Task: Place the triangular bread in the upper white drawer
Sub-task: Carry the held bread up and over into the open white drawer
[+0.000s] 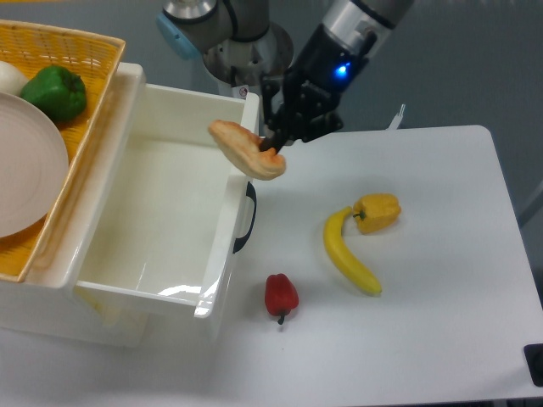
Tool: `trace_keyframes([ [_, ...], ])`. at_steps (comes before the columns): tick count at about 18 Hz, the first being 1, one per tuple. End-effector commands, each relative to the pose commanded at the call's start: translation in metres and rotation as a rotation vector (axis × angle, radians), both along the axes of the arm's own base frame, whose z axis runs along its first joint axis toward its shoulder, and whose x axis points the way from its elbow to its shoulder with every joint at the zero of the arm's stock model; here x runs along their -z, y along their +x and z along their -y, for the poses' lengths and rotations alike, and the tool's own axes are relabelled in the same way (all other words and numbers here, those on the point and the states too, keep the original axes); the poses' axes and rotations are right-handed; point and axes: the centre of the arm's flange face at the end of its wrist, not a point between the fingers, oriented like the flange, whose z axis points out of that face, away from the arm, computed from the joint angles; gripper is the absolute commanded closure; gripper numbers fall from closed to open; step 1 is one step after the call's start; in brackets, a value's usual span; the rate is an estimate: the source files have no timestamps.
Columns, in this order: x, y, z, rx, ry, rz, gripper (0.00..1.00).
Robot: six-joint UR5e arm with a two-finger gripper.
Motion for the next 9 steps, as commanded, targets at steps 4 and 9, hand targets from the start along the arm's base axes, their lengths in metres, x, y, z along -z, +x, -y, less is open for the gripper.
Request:
trace_keyframes([
  [4, 0.005, 0.027, -0.017, 0.045, -0.017, 0.022, 1.0],
  [9, 0.016, 0.051, -0.034, 0.105, -0.08, 0.013, 1.0],
])
